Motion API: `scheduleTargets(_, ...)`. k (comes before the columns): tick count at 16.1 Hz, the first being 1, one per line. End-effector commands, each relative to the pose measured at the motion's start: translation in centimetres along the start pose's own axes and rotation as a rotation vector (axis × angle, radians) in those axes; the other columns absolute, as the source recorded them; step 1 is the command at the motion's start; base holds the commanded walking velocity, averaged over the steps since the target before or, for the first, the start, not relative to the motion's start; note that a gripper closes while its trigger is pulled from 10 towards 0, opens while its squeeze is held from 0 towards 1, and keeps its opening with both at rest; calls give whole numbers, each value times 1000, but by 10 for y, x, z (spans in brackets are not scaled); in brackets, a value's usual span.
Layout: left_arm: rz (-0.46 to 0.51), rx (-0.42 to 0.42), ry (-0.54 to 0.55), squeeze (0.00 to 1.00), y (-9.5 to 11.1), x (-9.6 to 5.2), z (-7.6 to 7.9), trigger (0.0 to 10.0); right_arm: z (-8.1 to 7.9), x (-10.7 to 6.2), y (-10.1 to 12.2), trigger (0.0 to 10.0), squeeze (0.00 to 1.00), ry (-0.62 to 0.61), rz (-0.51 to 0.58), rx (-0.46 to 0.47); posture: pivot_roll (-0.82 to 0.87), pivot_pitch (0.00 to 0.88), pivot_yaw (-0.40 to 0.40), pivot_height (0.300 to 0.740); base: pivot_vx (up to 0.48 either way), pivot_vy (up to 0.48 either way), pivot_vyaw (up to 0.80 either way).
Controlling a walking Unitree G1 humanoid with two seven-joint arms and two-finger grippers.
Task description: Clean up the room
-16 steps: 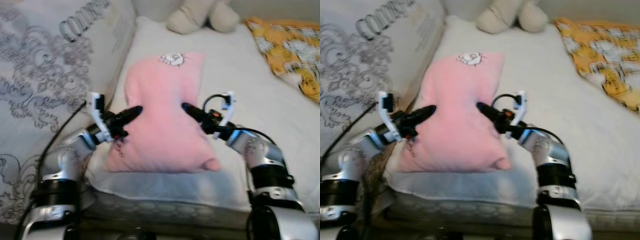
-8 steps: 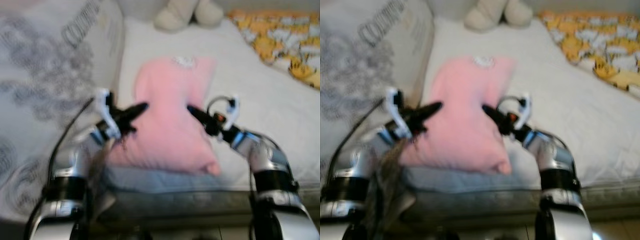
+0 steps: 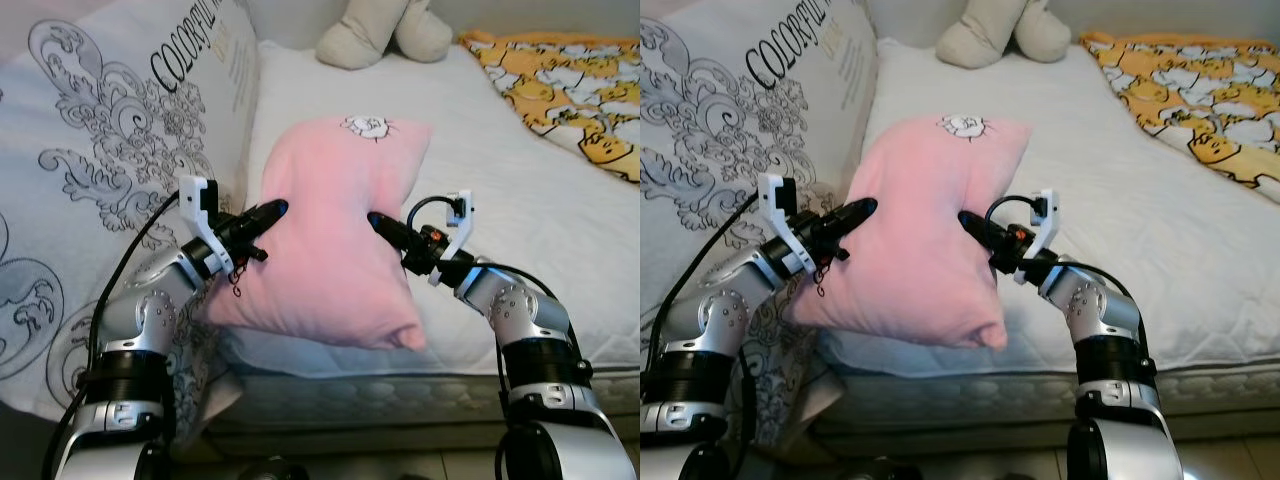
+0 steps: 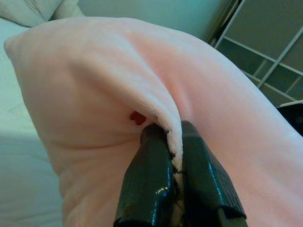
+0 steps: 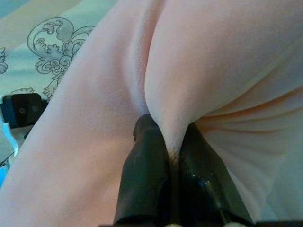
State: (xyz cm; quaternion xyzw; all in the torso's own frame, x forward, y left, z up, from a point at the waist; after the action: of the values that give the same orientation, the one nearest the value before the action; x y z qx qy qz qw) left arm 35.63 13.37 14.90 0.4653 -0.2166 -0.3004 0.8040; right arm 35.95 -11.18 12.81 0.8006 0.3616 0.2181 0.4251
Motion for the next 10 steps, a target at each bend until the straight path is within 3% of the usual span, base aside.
scheduleTargets(1, -10, 27, -28, 0, 2, 9, 7, 10000, -10, 10, 8, 10000, 0, 42, 9, -42, -60, 0, 58, 740, 412, 0, 800)
scheduleTargets(2, -8, 24, -31, 0, 2, 9, 7, 10000, -9, 10, 8, 10000, 0, 33, 12, -40, -61, 0, 57, 740, 431, 0, 800)
scheduleTargets(6, -6, 19, -29, 0, 3, 9, 7, 10000, -7, 8, 10, 10000, 0, 22, 23, -14, -62, 0, 59, 740, 435, 0, 0)
scheduleTargets(10, -13, 29, -26, 0, -2, 10, 8, 10000, -7, 7, 9, 10000, 0, 20, 21, -13, -63, 0, 57, 740, 0, 0, 0)
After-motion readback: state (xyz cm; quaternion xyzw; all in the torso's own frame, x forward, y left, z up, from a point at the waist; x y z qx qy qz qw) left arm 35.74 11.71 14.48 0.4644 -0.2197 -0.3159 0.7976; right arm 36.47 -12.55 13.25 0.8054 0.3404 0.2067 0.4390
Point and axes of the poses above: a point about 5 cm out from each wrist's last joint towards the gripper, its own x axis pointing out of the wrist towards the gripper, its own y axis along the axis of the wrist's last joint, z = x × y, the point moved 4 cm from there along x, pointing out of the wrist towards the gripper, and after that the axes turned 5 degrees about -x, right-handed, at the moved point
